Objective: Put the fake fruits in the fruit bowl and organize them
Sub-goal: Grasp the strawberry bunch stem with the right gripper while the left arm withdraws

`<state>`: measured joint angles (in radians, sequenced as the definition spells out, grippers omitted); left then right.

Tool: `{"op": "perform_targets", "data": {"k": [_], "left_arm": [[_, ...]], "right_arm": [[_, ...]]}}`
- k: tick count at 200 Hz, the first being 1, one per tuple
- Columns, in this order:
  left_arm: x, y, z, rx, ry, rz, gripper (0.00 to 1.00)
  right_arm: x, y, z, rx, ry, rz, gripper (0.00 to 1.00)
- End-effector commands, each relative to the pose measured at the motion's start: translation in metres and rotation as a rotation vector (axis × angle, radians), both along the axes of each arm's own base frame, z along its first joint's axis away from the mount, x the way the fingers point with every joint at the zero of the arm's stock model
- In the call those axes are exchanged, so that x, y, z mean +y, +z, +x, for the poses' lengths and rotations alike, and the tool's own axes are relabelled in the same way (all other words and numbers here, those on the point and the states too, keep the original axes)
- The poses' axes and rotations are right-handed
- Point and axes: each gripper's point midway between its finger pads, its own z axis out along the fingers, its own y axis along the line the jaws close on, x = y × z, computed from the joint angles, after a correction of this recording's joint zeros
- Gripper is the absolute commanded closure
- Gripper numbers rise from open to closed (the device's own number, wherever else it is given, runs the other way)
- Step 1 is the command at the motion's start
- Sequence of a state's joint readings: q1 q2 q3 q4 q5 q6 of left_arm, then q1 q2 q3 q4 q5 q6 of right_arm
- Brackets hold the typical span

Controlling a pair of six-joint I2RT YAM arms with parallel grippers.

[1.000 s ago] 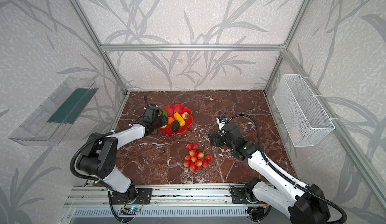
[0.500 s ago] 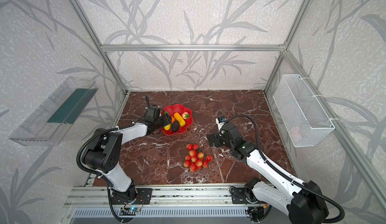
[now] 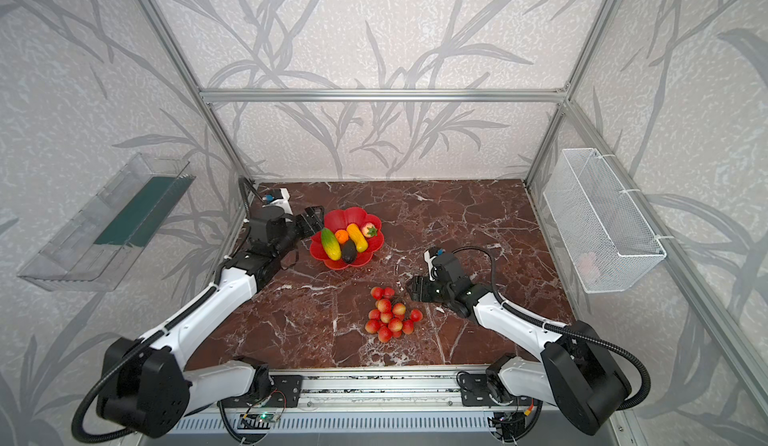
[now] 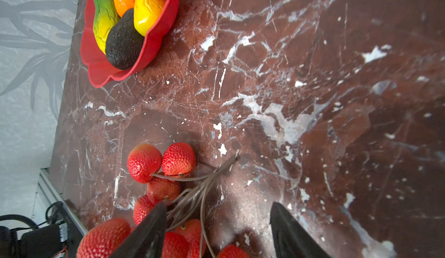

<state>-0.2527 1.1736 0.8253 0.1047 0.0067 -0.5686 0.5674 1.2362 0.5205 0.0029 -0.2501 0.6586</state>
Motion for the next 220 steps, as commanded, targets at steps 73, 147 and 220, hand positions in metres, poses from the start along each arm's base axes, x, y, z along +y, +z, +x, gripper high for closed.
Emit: {"op": "perform_targets", "data": {"k": [73,147,220], "left_arm": [[0.033,-0.009,-0.052,-0.027,0.098,0.033,0.15],[0.037,-0.011,-0.062,-0.016,0.110,0.021,0.14],[0.049,0.002,-0.076,-0.059,0.150,0.034,0.14]], "right_arm": [[0.019,-0.023,-0.003,0.156,-0.087,0.192,0.35],[0.034,-0.039,0.001,0.229,-0.118,0.253,0.39],[0.062,-0.048,0.007,0.283,-0.110,0.306,0.47]]}}
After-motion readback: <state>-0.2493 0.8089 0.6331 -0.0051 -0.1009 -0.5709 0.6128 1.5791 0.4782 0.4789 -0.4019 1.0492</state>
